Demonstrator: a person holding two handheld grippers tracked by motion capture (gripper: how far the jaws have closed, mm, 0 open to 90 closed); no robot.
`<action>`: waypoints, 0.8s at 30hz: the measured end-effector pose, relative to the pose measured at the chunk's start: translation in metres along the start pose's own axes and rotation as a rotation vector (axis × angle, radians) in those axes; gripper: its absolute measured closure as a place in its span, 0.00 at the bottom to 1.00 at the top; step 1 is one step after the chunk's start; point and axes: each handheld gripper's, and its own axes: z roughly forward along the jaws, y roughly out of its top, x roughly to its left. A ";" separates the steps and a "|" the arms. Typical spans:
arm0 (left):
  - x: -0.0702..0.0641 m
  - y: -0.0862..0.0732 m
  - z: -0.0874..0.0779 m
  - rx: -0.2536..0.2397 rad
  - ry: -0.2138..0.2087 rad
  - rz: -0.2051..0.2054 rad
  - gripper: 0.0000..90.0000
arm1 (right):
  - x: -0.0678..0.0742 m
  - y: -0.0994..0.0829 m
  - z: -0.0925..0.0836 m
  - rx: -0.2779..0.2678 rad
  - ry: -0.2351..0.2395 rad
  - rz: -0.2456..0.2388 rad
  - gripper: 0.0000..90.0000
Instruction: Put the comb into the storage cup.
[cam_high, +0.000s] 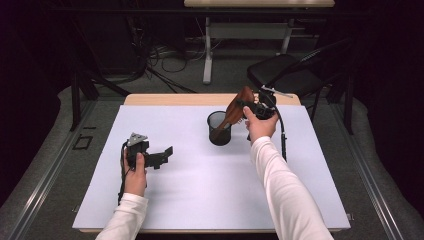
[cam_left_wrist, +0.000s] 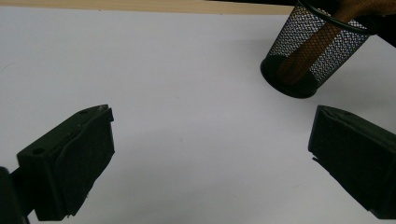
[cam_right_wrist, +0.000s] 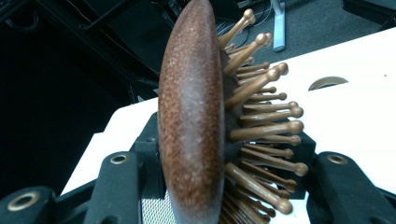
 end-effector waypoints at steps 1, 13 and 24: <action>0.000 0.000 0.000 -0.001 -0.001 0.000 0.00 | -0.001 0.000 0.000 0.001 -0.001 0.010 0.52; -0.001 -0.001 0.001 0.004 -0.003 0.004 0.00 | -0.008 0.000 0.000 0.007 0.018 0.035 0.51; -0.001 -0.001 0.001 0.005 -0.002 0.006 0.00 | -0.009 0.001 0.000 0.007 0.027 0.064 0.47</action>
